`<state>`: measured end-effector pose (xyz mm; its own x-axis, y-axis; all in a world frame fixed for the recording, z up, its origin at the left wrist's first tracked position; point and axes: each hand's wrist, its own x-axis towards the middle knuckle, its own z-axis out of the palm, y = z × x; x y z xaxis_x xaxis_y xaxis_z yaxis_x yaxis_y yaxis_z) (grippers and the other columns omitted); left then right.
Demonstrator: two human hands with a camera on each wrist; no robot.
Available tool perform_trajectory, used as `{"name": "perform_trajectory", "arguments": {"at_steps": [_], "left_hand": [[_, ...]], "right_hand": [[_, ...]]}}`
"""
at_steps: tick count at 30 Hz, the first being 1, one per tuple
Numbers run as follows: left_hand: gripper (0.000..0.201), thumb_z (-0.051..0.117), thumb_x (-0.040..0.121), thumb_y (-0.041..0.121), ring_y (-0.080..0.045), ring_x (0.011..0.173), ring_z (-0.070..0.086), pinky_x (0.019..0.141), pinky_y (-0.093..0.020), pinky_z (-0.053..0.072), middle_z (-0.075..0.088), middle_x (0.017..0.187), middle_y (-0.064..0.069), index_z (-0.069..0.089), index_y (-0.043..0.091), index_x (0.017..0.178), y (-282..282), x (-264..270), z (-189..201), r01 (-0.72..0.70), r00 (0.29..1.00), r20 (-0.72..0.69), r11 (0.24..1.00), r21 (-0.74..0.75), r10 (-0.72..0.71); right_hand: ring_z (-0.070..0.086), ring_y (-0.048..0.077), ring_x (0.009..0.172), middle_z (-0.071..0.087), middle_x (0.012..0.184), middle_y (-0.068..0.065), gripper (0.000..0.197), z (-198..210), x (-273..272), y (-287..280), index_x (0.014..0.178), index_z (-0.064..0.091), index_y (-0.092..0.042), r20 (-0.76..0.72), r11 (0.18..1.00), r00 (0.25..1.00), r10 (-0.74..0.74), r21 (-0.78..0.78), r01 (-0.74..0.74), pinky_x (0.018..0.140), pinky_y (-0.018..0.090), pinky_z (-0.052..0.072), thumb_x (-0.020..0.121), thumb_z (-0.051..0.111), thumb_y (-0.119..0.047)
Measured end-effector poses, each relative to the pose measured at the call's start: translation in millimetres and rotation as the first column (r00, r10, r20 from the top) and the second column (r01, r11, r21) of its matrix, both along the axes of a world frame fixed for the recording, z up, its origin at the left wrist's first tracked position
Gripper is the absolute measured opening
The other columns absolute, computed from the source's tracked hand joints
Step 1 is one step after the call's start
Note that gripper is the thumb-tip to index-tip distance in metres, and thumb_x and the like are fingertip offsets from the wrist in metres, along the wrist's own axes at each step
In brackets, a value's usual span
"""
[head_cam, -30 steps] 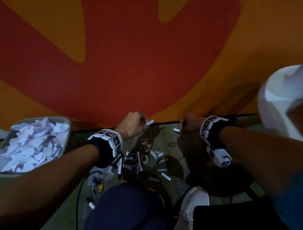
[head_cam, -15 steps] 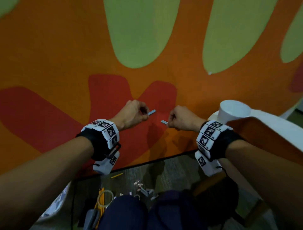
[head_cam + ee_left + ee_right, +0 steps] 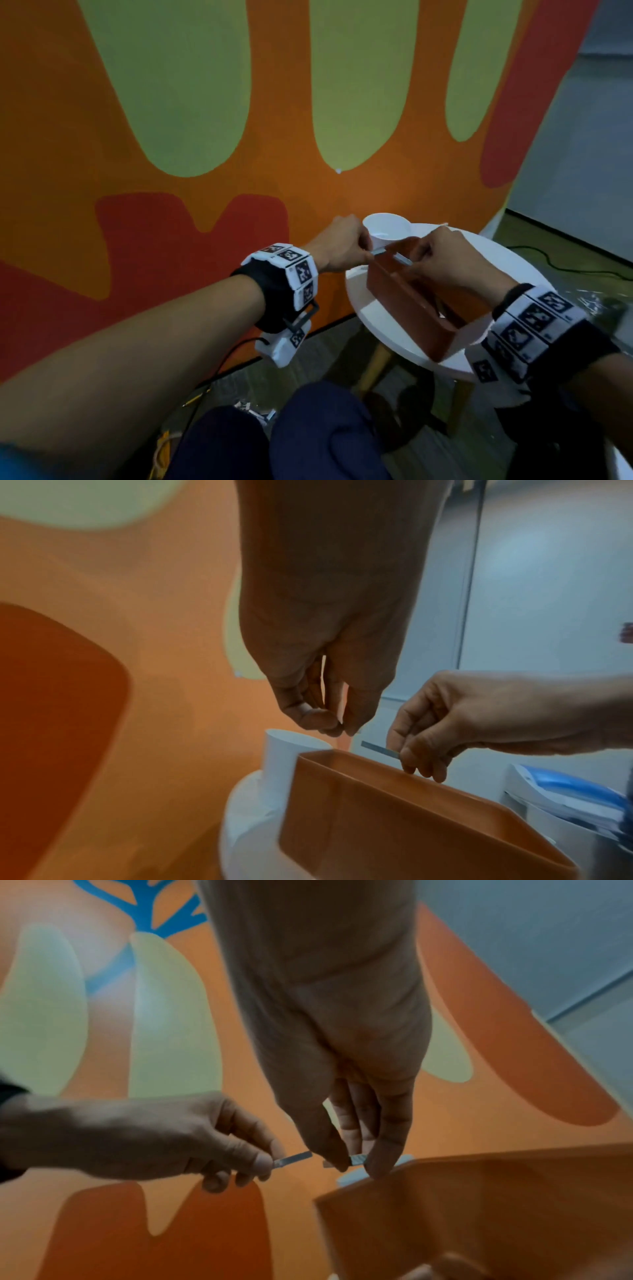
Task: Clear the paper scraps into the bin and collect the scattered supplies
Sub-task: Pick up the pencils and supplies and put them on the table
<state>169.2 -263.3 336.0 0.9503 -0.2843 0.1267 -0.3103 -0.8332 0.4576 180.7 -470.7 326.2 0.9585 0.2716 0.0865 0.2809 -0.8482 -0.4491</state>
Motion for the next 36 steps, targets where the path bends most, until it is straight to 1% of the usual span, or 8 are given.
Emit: {"name": "perform_trajectory", "arguments": {"at_steps": [6, 11, 14, 18, 21, 23, 31, 36], "left_hand": [[0.009, 0.072, 0.083, 0.014, -0.018, 0.072, 0.068, 0.069, -0.035, 0.058, 0.074, 0.078, -0.007, 0.078, 0.008, 0.081, -51, 19, -13, 0.037, 0.999, -0.013, 0.998, 0.05, -0.036], [0.017, 0.073, 0.086, 0.023, -0.021, 0.078, 0.066, 0.07, -0.037, 0.056, 0.073, 0.086, -0.009, 0.075, 0.006, 0.087, -49, 28, -21, 0.022, 0.999, 0.027, 0.997, 0.073, -0.024], [0.017, 0.072, 0.089, 0.027, -0.014, 0.08, 0.065, 0.07, -0.03, 0.052, 0.073, 0.092, -0.003, 0.075, 0.011, 0.094, -24, 25, -19, 0.007, 0.999, 0.049, 0.998, 0.061, -0.01], [0.019, 0.07, 0.09, 0.027, -0.01, 0.083, 0.067, 0.075, -0.029, 0.056, 0.074, 0.096, 0.0, 0.076, 0.012, 0.099, 34, 11, -14, -0.047, 0.998, 0.04, 0.994, 0.101, 0.043], [0.02, 0.069, 0.092, 0.03, -0.009, 0.085, 0.067, 0.074, -0.025, 0.054, 0.074, 0.099, 0.001, 0.076, 0.012, 0.101, 85, -5, -19, -0.122, 0.992, 0.039, 0.986, 0.115, 0.118], [0.02, 0.069, 0.092, 0.031, -0.008, 0.087, 0.067, 0.072, -0.021, 0.05, 0.074, 0.1, 0.003, 0.075, 0.013, 0.101, 114, -18, -29, -0.169, 0.986, 0.033, 0.978, 0.122, 0.166], [0.012, 0.071, 0.089, 0.026, -0.009, 0.084, 0.066, 0.074, -0.022, 0.047, 0.074, 0.094, 0.005, 0.077, 0.017, 0.095, 226, -75, -141, -0.401, 0.892, -0.187, 0.911, 0.094, 0.412], [0.012, 0.066, 0.086, 0.012, -0.006, 0.078, 0.067, 0.065, -0.012, 0.044, 0.074, 0.083, 0.005, 0.076, 0.017, 0.083, 261, -103, -248, -0.516, 0.79, -0.363, 0.856, 0.045, 0.495]], "right_hand": [[0.062, 0.026, 0.066, 0.067, 0.068, 0.011, 0.029, -19, 9, -31, 0.073, 0.07, -0.002, -0.002, 0.997, 1.0, -0.023, -0.072, 0.023, 0.065, 0.043, 0.054, 0.079, 0.074, -0.03], [0.058, 0.02, 0.061, 0.063, 0.064, 0.006, 0.025, -25, 13, -36, 0.07, 0.066, -0.008, 0.007, 0.992, 1.0, -0.017, -0.121, 0.018, 0.058, 0.037, 0.049, 0.075, 0.077, -0.03], [0.061, 0.015, 0.061, 0.066, 0.064, 0.002, 0.015, -18, 10, -28, 0.068, 0.069, -0.015, 0.055, 0.998, 0.998, 0.025, -0.061, -0.022, 0.061, 0.038, 0.053, 0.078, 0.074, -0.024], [0.066, 0.01, 0.071, 0.073, 0.077, -0.003, 0.012, -7, 0, 21, 0.082, 0.077, -0.019, 0.102, 0.971, 0.973, 0.205, 0.101, -0.215, 0.069, 0.037, 0.057, 0.086, 0.067, -0.025], [0.062, 0.005, 0.074, 0.072, 0.082, -0.004, 0.01, -8, 0, 82, 0.088, 0.076, -0.018, 0.084, 0.92, 0.925, 0.371, 0.101, -0.378, 0.065, 0.023, 0.048, 0.087, 0.071, -0.027], [0.06, 0.004, 0.07, 0.07, 0.079, -0.005, 0.01, -17, 5, 121, 0.087, 0.076, -0.018, 0.037, 0.885, 0.889, 0.456, 0.085, -0.457, 0.06, 0.022, 0.041, 0.087, 0.072, -0.028], [0.065, 0.009, 0.067, 0.072, 0.074, -0.001, 0.01, -123, 22, 255, 0.083, 0.076, -0.015, -0.293, 0.787, 0.74, 0.606, 0.083, -0.612, 0.061, 0.03, 0.055, 0.089, 0.072, -0.023], [0.065, 0.008, 0.07, 0.073, 0.081, -0.001, 0.015, -235, 21, 296, 0.085, 0.076, -0.01, -0.5, 0.75, 0.642, 0.581, 0.021, -0.662, 0.053, 0.015, 0.047, 0.091, 0.062, -0.009]]}}
